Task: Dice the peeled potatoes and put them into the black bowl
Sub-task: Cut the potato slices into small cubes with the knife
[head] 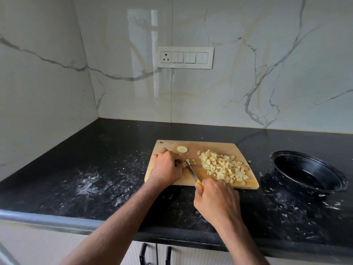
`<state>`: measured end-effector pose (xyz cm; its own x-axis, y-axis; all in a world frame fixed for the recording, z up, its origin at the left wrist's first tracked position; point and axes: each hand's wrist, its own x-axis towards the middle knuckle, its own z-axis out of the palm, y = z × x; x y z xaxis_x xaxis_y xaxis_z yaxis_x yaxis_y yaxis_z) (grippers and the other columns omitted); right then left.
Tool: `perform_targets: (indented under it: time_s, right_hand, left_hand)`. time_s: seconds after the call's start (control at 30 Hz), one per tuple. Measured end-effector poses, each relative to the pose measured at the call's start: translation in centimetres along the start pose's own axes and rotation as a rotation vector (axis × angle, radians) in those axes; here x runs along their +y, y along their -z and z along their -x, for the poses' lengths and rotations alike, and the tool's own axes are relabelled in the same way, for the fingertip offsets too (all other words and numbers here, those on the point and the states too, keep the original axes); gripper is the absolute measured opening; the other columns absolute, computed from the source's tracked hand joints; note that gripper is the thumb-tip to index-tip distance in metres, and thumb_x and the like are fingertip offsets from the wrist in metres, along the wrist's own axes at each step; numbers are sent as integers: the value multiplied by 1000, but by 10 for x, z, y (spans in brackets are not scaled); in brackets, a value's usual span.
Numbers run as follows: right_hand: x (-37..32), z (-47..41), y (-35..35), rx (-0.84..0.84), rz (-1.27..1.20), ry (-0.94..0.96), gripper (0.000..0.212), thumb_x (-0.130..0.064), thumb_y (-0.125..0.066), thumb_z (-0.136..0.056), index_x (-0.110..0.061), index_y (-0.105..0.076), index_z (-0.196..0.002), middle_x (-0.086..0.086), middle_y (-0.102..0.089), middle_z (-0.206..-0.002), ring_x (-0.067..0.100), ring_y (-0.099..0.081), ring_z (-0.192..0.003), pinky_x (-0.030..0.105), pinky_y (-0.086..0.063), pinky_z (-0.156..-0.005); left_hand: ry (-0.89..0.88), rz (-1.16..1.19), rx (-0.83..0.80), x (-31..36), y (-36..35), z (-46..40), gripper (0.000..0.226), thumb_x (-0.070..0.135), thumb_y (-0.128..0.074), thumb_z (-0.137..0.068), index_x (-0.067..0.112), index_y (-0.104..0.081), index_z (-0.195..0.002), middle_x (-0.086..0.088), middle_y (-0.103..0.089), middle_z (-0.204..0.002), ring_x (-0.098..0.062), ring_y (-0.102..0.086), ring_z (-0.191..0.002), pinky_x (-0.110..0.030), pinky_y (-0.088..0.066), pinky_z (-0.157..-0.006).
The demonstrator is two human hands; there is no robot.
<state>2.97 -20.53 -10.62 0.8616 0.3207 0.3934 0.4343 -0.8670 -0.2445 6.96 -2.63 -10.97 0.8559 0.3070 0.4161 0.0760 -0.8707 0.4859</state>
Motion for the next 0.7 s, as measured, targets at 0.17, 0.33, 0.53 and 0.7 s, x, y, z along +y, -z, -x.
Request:
perform_targets:
  time_s: [0.17, 0.33, 0.53, 0.7]
  right_hand:
    - [6, 10, 3, 71, -25, -68, 33, -46, -47, -98, -26, -49, -72, -9, -50, -63, 13, -50, -58, 25, -38, -52]
    - [2, 2, 3, 90, -65, -37, 34, -44, -49, -98, -26, -47, -70, -10, -48, -58, 13, -48, -52, 20, -29, -45]
    - [-9, -12, -9, 101, -33, 18, 35, -43, -49, -99, -22, -60, -74, -8, -49, -58, 13, -48, -51, 24, -35, -48]
    - [-10, -15, -11, 78, -21, 22, 35, -44, -47, -99, -19, -65, -83, -2, -60, -68, 19, -55, -62, 29, -44, -53]
  left_hand:
    - [0, 10, 2, -1, 1, 1, 10, 31, -74, -87, 26, -78, -94, 14, -72, -92, -16, -48, -110, -39, -34, -95]
    - [4, 21, 25, -1, 4, 1, 10, 29, -76, -85, 24, -80, -94, 13, -73, -90, -17, -52, -106, -32, -30, -84]
    - [31, 24, 38, 0, 4, 1, 9, 29, -76, -84, 27, -80, -92, 12, -73, -89, -17, -53, -105, -32, -28, -80]
    - [42, 53, 39, -2, 2, 0, 8, 27, -76, -84, 28, -81, -90, 13, -74, -89, -16, -57, -103, -31, -28, -82]
